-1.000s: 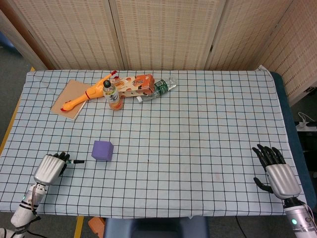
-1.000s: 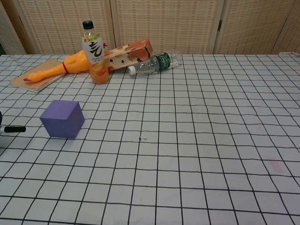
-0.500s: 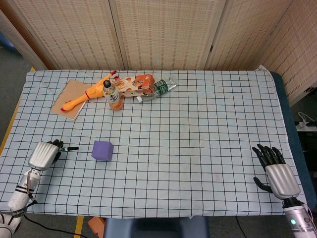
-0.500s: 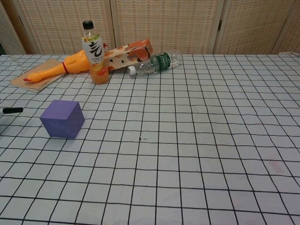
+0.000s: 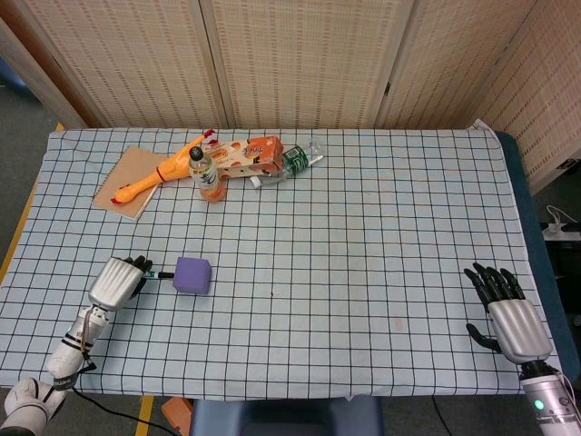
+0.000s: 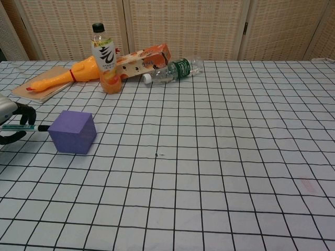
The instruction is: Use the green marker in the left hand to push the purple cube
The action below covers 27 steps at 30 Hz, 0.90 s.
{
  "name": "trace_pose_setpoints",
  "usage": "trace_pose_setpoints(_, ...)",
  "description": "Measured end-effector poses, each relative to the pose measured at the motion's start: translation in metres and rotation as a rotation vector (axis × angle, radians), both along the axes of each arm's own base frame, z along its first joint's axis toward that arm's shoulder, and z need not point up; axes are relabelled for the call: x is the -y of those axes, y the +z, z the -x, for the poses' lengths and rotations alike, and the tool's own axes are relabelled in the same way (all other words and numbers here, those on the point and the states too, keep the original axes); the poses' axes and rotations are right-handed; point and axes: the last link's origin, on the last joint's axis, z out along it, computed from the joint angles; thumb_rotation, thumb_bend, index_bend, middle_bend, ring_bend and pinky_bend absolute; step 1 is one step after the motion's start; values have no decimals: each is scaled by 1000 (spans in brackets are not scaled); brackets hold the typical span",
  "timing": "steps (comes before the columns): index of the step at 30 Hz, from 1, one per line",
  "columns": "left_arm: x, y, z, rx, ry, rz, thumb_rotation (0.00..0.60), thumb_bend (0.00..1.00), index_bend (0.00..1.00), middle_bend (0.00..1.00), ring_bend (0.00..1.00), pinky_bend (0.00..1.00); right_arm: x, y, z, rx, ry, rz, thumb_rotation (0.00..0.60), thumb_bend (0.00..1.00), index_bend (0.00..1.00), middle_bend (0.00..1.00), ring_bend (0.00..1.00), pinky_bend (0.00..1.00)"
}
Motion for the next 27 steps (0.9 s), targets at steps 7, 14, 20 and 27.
trace_pose_setpoints(7,-4,-6,-9,7,-16,2,600,560,800,800,706,862,-2,4,0,7,3,11,600,177,0,0,0,0)
trace_pose_setpoints(14,-6,-15,-17,-2,-34,13,600,559,800,800,707,862,-2,6,0,13,5,10,600,178,0,0,0,0)
trace_pose_setpoints(20,-7,-24,-31,12,-74,22,600,559,801,800,708,863,-3,6,-1,17,9,4,600,177,0,0,0,0)
trace_pose_setpoints(27,-14,-38,-53,24,-115,32,600,560,800,807,731,880,-5,9,-2,26,17,5,600,177,0,0,0,0)
